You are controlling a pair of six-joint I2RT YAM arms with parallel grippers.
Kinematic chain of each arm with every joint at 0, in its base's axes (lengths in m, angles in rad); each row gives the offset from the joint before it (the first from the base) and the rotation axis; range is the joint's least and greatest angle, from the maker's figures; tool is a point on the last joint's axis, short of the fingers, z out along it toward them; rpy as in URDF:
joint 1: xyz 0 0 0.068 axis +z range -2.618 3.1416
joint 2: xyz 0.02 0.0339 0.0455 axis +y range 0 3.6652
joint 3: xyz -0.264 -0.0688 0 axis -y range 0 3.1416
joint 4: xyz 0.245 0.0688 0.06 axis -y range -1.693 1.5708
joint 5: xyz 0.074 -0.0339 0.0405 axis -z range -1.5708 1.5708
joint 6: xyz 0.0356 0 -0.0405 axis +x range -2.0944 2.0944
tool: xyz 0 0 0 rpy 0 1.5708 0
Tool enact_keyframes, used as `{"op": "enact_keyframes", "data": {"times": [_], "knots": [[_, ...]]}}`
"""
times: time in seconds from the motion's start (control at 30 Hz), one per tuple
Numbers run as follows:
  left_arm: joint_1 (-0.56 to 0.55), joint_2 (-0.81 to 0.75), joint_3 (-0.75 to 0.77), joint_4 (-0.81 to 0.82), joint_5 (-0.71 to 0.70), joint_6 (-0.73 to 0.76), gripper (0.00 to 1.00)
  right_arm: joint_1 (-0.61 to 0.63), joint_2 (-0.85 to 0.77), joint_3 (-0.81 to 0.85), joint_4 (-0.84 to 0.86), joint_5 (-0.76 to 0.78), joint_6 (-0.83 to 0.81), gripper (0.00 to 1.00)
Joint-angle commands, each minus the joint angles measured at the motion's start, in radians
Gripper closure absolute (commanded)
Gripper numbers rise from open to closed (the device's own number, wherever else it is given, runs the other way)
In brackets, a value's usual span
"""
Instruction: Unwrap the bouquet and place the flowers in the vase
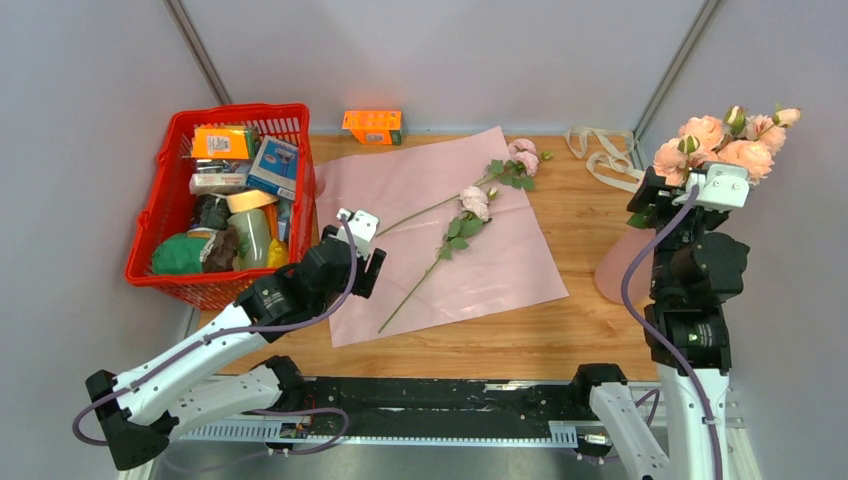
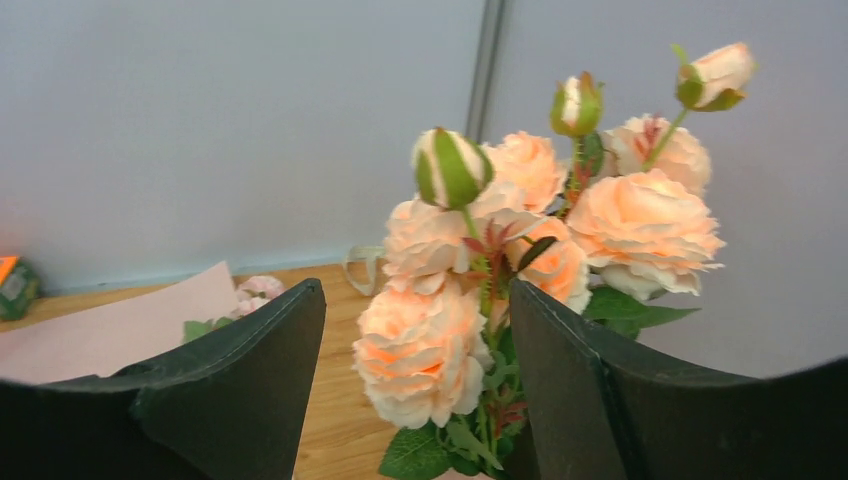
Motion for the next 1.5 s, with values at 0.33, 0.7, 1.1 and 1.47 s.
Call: {"op": "enact_keyframes", "data": {"times": [0.33,0.7,1.1,1.47], "knots": [[0.001,-0.028,-0.001,0.019,-0.044,0.0,0.25,0.003,0.157,0.164,-0.107,-0.617,0.595,0.41],[0.001,-0.109,-0.018,0.045,-0.074,0.002,0.25,0.38,0.309,-0.084,-0.015,-0.382,0.874,0.44],[0.001,-0.102,-0.017,0.044,-0.054,-0.003,0.25,0.572,0.714,-0.168,0.048,-0.162,1.329,0.44],[0.001,-0.102,-0.017,0.044,-0.047,-0.001,0.25,0.601,0.987,-0.057,0.048,-0.11,1.447,0.48]]}}
